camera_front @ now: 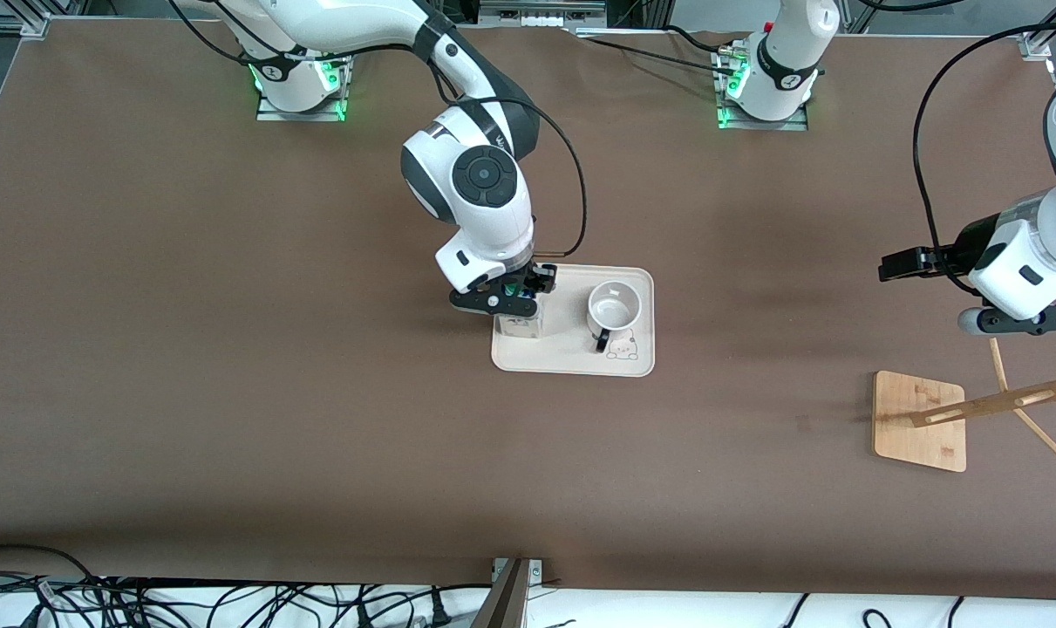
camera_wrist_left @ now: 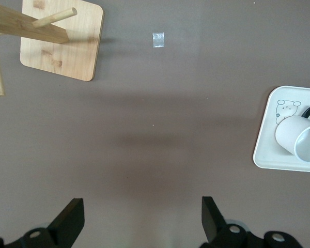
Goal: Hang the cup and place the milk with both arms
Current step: 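Grasp the milk carton with the right gripper and lift it, then carry the carton off the tray while the left gripper reaches the mug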
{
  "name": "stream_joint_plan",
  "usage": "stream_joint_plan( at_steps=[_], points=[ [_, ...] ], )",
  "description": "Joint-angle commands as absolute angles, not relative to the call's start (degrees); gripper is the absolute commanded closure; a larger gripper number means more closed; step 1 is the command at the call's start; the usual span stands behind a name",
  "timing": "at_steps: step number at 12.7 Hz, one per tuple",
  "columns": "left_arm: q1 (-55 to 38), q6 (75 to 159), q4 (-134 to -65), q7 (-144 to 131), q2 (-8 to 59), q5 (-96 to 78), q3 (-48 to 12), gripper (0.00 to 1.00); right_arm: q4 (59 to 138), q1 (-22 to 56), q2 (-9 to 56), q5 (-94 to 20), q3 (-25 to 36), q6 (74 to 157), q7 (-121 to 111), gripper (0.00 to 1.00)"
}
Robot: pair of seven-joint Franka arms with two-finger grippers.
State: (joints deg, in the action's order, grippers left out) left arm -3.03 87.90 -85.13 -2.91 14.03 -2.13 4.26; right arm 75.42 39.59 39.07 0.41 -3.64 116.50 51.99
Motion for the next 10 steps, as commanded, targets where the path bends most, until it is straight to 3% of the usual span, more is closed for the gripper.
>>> stream_joint_plan(
  at_steps=[1,5,10],
  points=[
    [-4.7,88.9,-84.2,-2.7,14.1,1.4,3.8,0.00,74.2,39.7,39.0,1.2,-3.3,115.4,52.0,0.78],
    [-5.3,88.3,-84.2,-3.2,13.9,-1.9,4.0,0.00,73.2,32.6,34.4,-0.3,-3.3,107.2,39.8,0.78],
    [-5.3,87.6,-84.4,-2.3,13.9,-2.0,3.9,0.00,78.6,18.6,28.1,-2.6,-2.4,100.9,11.2,0.78]
  ],
)
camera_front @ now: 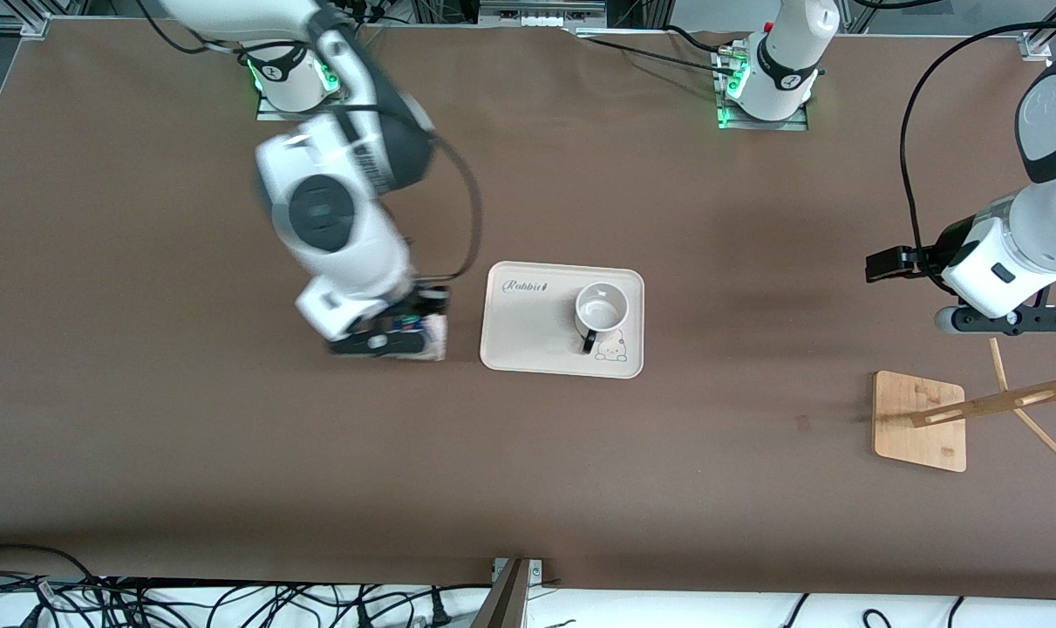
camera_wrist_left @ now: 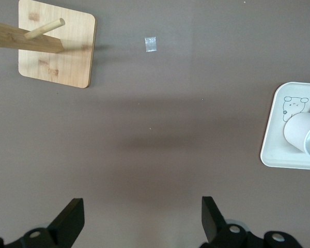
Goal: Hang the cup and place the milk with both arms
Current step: 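Carry the carton off the tray while the left gripper reaches the mug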
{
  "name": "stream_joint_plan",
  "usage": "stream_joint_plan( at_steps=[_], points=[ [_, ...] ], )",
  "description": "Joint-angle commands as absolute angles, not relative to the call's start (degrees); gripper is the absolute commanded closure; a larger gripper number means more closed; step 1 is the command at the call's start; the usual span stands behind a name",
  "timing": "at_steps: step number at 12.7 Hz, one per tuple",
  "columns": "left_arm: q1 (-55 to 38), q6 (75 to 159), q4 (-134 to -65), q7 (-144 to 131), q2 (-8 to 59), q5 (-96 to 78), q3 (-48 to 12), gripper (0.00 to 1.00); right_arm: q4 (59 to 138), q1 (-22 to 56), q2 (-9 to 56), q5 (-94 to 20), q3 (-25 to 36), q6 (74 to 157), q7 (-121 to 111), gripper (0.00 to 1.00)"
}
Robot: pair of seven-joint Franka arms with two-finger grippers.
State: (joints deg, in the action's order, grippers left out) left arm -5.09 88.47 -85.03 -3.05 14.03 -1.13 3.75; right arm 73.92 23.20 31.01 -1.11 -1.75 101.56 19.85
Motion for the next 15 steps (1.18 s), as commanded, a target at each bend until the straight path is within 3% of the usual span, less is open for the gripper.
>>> stream_joint_plan(
  at_steps=[1,3,7,8,10,12,13,15],
  points=[
    [-5.4,87.7,-84.3,-2.3,14.0,-2.1,3.9,0.00,81.2,15.1,26.9,-3.7,-2.3,100.8,6.3,0.78],
    [-5.4,89.5,-85.4,-2.4,13.1,-2.2,3.4,0.00,88.7,9.8,24.2,-4.1,-2.3,103.3,-2.0,0.76],
    [-7.0,97.5,-99.5,-2.4,4.7,-2.1,1.2,0.00,102.3,6.4,18.8,-4.1,-1.0,111.2,-6.2,0.71],
    [-7.0,97.6,-101.1,-2.4,3.9,-2.1,0.4,0.00,103.0,6.4,18.6,-4.1,-0.9,112.0,-6.2,0.64],
    [-6.9,99.5,-104.0,-2.4,2.6,-2.1,-2.1,0.00,103.0,6.2,18.8,-4.1,-0.9,112.1,-6.2,0.28],
    [-7.1,104.1,-107.2,-2.4,1.8,-2.8,-3.8,0.00,102.8,6.2,18.9,-4.1,-0.2,112.2,-7.3,0.08],
    [-7.2,106.3,-107.4,-2.8,2.7,-3.9,-5.1,0.00,102.7,6.2,19.1,-4.1,-0.1,112.2,-7.3,0.00],
    [-7.6,109.1,-107.7,-3.8,5.0,-4.1,-7.0,0.00,102.1,6.2,18.9,-4.0,-0.1,112.1,-6.9,0.00]
  ],
)
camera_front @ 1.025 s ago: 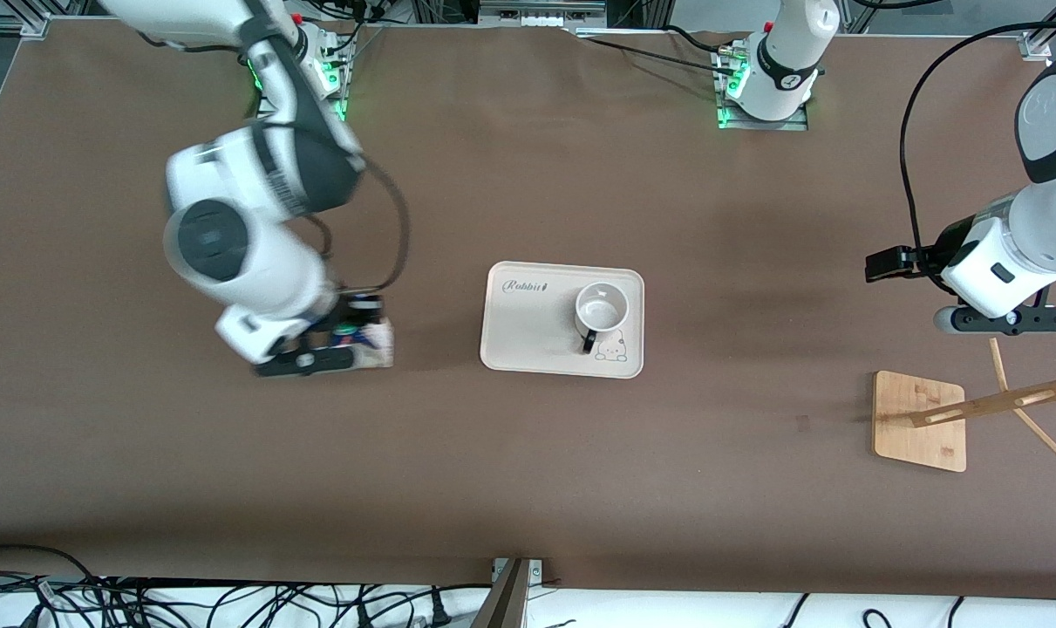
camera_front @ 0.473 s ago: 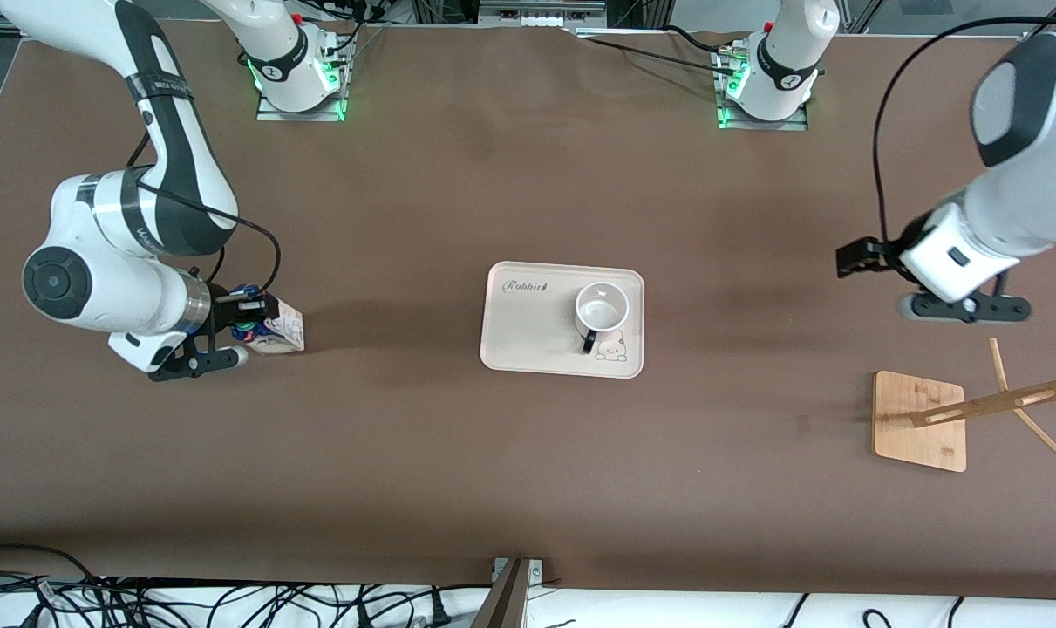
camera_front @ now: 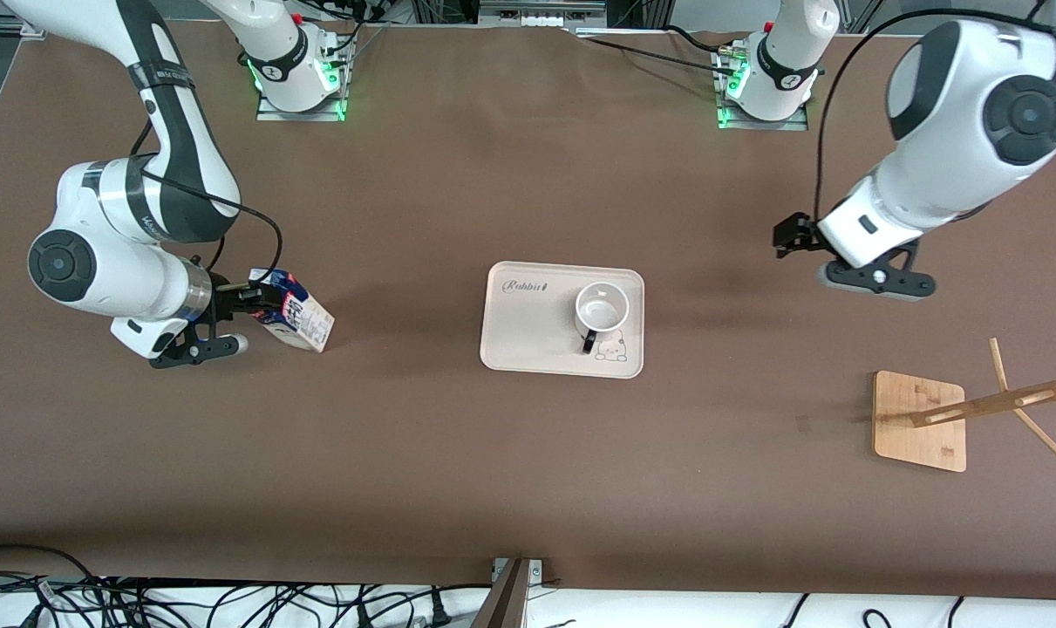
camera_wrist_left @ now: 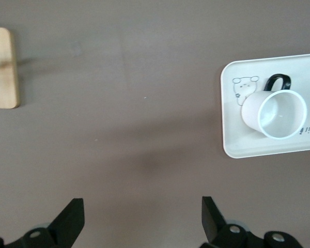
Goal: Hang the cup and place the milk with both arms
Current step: 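Carry the carton off the tray while the left gripper reaches the mug, then set the carton on the table and open the right gripper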
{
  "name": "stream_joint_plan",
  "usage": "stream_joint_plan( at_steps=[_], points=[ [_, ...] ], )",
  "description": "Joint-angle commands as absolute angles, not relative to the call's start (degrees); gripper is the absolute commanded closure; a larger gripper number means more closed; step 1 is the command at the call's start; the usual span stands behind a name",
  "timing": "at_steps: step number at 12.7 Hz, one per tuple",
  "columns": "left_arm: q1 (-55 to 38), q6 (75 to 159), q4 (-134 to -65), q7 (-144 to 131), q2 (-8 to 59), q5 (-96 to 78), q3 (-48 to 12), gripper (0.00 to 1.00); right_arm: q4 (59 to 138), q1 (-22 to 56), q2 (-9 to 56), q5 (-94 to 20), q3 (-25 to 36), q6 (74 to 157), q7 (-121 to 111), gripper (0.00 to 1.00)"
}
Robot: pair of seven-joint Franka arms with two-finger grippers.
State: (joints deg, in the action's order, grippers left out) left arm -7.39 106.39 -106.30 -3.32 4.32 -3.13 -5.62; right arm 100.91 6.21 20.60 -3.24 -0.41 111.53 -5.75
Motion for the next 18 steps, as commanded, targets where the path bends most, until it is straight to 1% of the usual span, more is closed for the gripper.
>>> stream_joint_plan(
  at_steps=[1,3,5,7,8,10,11,12,13,14,16,17,18],
  points=[
    [-8.7,109.5,-107.3,-4.7,6.7,-4.1,-7.6,0.00,101.4,6.2,18.8,-4.0,0.1,111.7,-6.7,0.00],
    [-11.7,112.8,-107.0,-6.5,9.8,-3.7,-7.8,0.00,100.1,6.2,18.7,-4.0,0.1,111.4,-6.4,0.00],
    [-12.8,114.0,-105.2,-8.8,13.2,-3.5,-8.2,0.00,99.8,6.2,18.7,-4.0,0.1,111.4,-6.2,0.00],
    [-15.5,115.9,-103.9,-11.0,16.2,-3.3,-8.9,0.00,96.5,6.2,18.7,-4.0,0.1,111.3,-5.7,0.00],
    [-16.9,118.0,-103.5,-13.0,17.8,-3.3,-9.0,0.00,94.7,6.2,18.5,-3.6,0.1,110.4,-4.6,0.00],
    [-19.7,118.7,-99.9,-15.4,22.2,-3.3,-8.9,0.00,87.0,6.2,18.5,-2.7,1.1,104.3,-4.5,0.00],
    [-20.4,118.7,-98.6,-15.4,23.3,-3.3,-8.9,0.00,83.1,6.2,18.6,-1.8,1.7,101.2,-4.9,0.00],
    [-20.9,118.8,-98.4,-14.7,23.8,-3.2,-9.0,0.00,80.5,6.2,18.6,-2.2,1.9,99.9,-4.9,0.00],
    [-21.9,118.9,-98.3,-14.1,24.4,-3.1,-9.1,0.00,79.5,6.2,18.5,-2.2,2.6,98.6,-4.9,0.00],
    [-23.5,118.9,-97.7,-13.7,25.3,-3.2,-9.1,0.00,78.3,6.2,17.4,-2.2,2.7,95.4,-4.5,0.00],
    [-25.7,118.9,-97.5,-13.5,26.7,-3.2,-9.1,0.00,77.9,6.2,12.8,-2.1,3.5,90.5,-4.6,0.00],
    [-26.4,119.4,-97.5,-13.9,27.3,-3.3,-9.1,0.00,78.5,6.2,11.0,-2.0,3.5,88.3,-4.3,0.00],
    [-27.2,121.5,-97.6,-14.4,28.4,-3.3,-9.1,0.00,81.3,6.2,8.1,-1.7,3.5,88.3,-4.1,0.00]
  ],
)
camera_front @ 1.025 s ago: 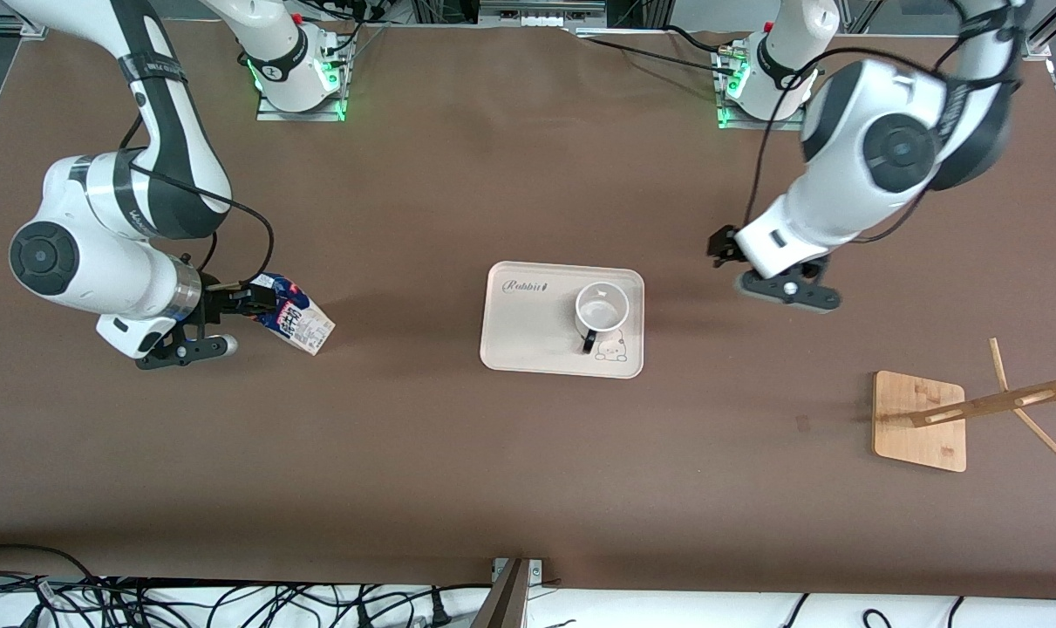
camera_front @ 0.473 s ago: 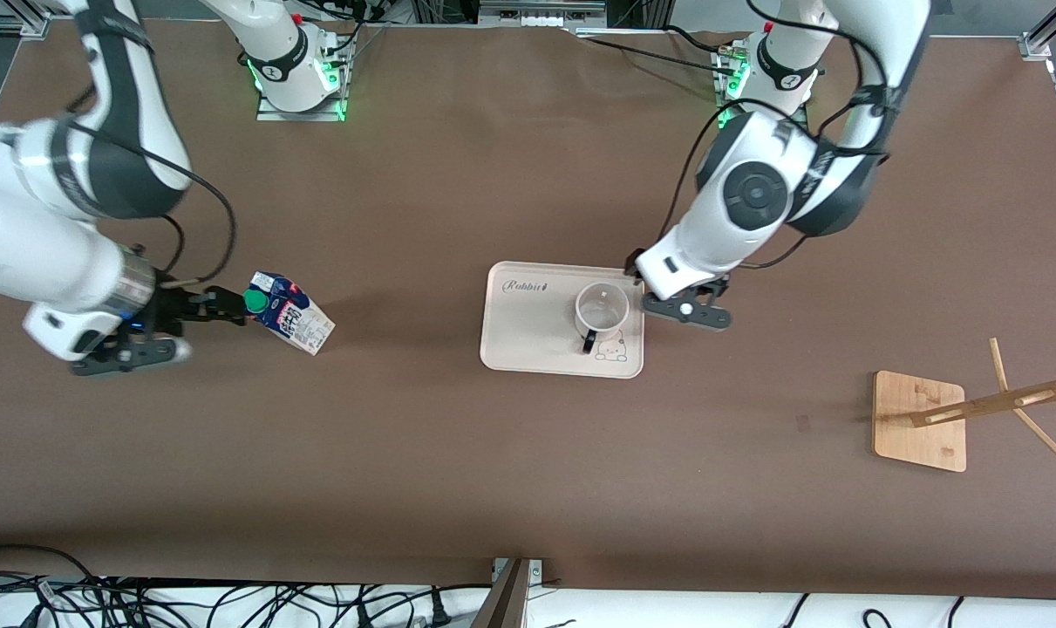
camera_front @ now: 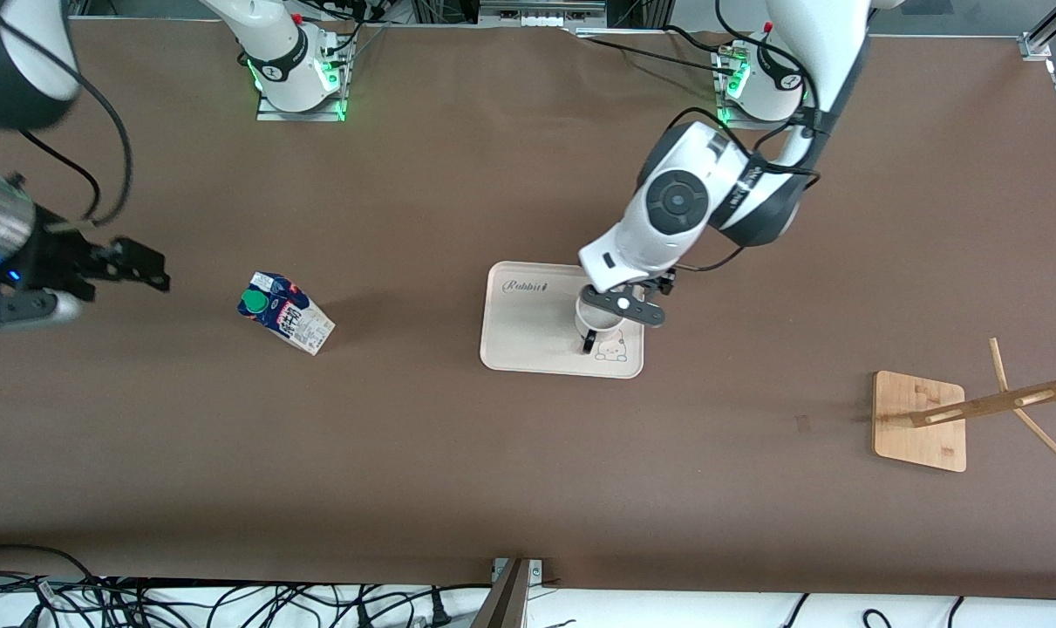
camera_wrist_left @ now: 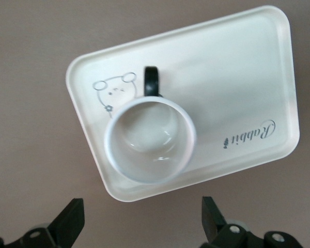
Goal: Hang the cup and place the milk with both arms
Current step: 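Set the carton on the table and open the right gripper, then lower the left gripper onto the mug rim and grasp it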
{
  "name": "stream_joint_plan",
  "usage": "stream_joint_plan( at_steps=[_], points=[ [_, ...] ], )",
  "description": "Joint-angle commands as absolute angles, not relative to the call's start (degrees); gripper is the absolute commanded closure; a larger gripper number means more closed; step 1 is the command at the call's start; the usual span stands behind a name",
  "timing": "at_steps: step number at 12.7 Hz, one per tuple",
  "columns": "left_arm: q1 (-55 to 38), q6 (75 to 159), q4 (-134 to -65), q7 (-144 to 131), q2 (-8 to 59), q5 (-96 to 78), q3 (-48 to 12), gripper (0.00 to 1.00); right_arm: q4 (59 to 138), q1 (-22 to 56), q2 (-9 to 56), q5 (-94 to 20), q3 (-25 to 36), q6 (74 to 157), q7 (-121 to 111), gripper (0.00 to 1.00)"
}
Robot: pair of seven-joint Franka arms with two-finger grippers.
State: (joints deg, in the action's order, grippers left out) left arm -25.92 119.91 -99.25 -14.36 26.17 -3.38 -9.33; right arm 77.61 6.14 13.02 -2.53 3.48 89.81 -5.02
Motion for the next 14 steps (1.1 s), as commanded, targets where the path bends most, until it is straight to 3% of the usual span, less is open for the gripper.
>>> stream_joint_plan(
  at_steps=[1,3,13,14],
  points=[
    [-28.2,122.9,-97.6,-14.6,29.5,-3.3,-9.1,0.00,85.2,6.2,5.6,-1.7,3.4,90.2,-3.9,0.00],
    [-28.8,125.8,-97.5,-16.0,31.0,-3.3,-9.1,0.00,88.9,6.6,3.6,-1.4,3.2,91.7,-0.6,0.00],
    [-32.0,132.4,-97.5,-16.2,35.5,-2.8,-8.9,0.00,87.5,6.5,5.2,0.5,3.3,92.4,-2.5,0.00],
    [-32.0,132.4,-97.5,-16.1,35.4,-1.2,-8.9,0.19,87.4,6.5,5.3,0.4,3.3,92.7,-2.5,0.00]
  ],
)
